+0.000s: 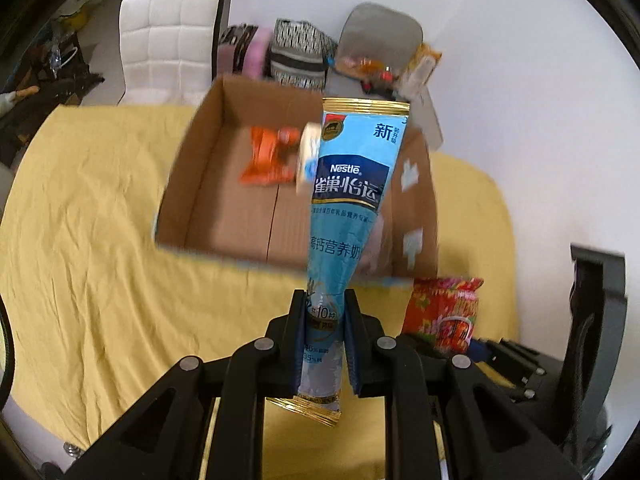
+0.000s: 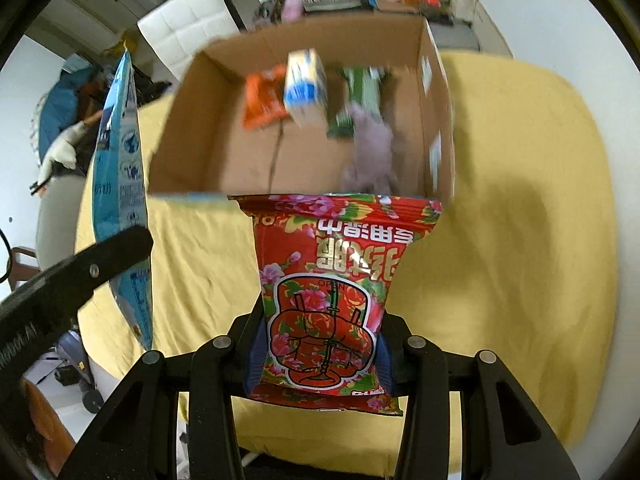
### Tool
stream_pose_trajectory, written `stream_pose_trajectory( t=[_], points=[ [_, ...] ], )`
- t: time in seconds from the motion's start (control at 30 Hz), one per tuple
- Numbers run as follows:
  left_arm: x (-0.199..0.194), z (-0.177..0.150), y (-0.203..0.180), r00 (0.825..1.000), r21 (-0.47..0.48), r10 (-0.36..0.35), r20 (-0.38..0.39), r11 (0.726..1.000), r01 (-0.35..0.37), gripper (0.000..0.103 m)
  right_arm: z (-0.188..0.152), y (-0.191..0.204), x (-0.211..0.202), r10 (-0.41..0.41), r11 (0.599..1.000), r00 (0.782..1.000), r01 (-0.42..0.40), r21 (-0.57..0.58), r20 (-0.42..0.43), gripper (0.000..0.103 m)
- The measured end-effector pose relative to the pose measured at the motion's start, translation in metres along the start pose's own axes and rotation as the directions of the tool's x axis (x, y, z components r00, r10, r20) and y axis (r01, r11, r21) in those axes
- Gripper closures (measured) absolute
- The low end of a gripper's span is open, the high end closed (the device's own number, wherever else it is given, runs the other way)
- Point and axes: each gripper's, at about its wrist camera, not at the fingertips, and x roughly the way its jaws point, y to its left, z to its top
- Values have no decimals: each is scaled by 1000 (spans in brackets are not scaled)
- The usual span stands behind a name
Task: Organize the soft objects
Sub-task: 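Carry both items into the box and open both tools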
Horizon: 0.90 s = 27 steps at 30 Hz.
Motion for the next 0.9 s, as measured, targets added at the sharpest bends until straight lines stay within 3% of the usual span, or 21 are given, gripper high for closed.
stream_pose_trajectory(
  t=[0.2, 0.33, 0.53, 0.67, 0.9],
  points=[
    [20, 62, 22, 1000, -54, 22, 13, 998, -21, 88, 49, 21, -7, 0, 999, 1000, 1, -40, 28, 57],
    [57, 90, 51, 998, -169, -3, -65, 986, -8, 88, 75, 33, 15, -6, 998, 1000, 7, -63, 15, 57],
    [116, 94, 85, 979, -338, -74, -190, 941, 6, 88, 111, 36, 67, -19, 992, 999, 14, -123, -41, 57],
    [147, 92, 95, 967, -373, -81, -243, 928, -16, 88, 121, 35, 95, -37, 988, 996, 25, -154, -80, 57],
    [185, 89, 102, 950, -355, -46, -309, 932, -71, 88, 132, 30, 144, -45, 985, 988, 21, -169, -145, 57]
  ],
)
